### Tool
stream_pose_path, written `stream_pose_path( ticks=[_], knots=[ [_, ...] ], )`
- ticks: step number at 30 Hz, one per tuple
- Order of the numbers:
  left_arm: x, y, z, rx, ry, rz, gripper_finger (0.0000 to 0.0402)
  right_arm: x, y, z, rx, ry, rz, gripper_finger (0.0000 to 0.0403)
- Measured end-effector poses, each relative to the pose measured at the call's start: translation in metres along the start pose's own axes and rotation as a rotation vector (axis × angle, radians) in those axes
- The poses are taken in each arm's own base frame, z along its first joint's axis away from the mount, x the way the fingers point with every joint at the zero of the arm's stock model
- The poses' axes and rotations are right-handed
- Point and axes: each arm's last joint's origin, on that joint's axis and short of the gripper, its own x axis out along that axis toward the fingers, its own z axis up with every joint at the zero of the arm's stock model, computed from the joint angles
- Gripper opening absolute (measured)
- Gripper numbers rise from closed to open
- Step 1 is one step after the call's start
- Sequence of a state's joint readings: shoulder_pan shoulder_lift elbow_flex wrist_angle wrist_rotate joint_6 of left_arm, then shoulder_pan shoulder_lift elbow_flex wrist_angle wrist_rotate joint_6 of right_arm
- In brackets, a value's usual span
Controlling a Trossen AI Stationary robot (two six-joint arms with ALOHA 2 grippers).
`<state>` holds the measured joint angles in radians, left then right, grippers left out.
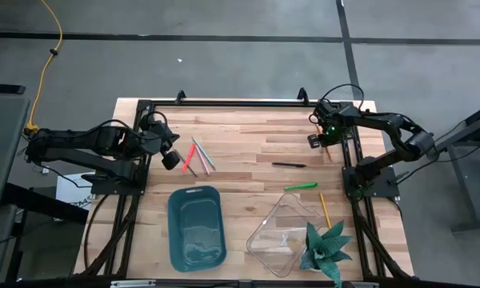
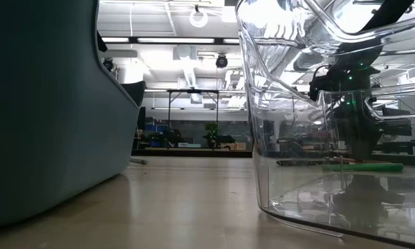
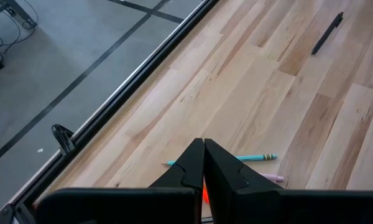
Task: Sort pens & pencils
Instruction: Put the dark orange pencil into the blue bin
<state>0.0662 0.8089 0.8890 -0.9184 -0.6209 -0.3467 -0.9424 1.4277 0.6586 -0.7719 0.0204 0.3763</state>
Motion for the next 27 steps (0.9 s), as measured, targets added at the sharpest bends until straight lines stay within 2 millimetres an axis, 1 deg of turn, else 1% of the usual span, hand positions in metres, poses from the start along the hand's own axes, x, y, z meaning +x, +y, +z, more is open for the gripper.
stream_pose_path(
  ticks=[27],
  knots=[
    [0.0000,-0.0001,0.0000,0.000,0.001,-0.003,0.0001,-0.0001,-0.0024,-0.0038,-0.001,0.054,0.013,0.0083]
  ],
)
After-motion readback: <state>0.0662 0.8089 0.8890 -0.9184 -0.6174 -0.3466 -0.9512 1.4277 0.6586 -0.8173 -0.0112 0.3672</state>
